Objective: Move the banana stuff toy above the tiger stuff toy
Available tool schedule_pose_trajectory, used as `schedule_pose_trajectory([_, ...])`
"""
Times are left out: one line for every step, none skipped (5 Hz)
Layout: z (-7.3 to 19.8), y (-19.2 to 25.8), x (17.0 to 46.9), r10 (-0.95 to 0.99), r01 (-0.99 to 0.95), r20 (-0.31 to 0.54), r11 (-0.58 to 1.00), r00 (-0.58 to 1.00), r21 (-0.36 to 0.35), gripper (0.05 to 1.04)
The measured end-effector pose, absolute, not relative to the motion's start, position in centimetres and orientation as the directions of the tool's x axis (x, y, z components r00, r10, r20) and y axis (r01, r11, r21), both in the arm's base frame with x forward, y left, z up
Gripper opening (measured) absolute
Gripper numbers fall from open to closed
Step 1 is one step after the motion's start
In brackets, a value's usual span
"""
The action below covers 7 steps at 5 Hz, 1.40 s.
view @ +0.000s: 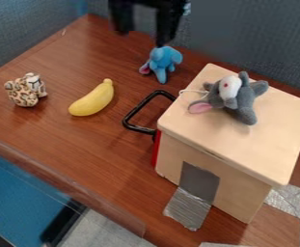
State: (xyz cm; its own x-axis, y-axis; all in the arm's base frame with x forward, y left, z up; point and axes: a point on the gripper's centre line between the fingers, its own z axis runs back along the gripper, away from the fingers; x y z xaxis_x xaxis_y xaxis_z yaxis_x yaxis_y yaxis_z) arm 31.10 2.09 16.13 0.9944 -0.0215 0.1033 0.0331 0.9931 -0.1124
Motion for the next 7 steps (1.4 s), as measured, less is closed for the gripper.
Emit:
schedule_pose_trajectory([14.7,5.7,30.7,0.034,-0.026,0.124,0.997,0.992,-0.068,1.0])
schedule_pose_trajectory([11.8,6.8,30.8,0.038,-0.037,0.136,0.999,0.99,-0.009,1.0])
schedule_pose_trajectory([9.2,8.2,31.5,0.025,-0.035,0.134,0.997,0.991,0.072,1.0])
schedule_pose_trajectory([6.0,8.7,32.2,-0.002,-0.007,0.106,0.996,0.994,0.087,1.0])
schedule_pose_trajectory([3.3,9.0,32.5,-0.003,-0.003,0.067,0.997,0.998,0.081,1.0])
schedule_pose_trajectory([2.2,9.5,33.5,-0.004,0.001,0.037,0.995,0.999,0.098,1.0])
schedule_pose_trajectory([0.7,9.4,33.7,-0.013,0.014,-0.017,0.996,1.0,0.086,0.95])
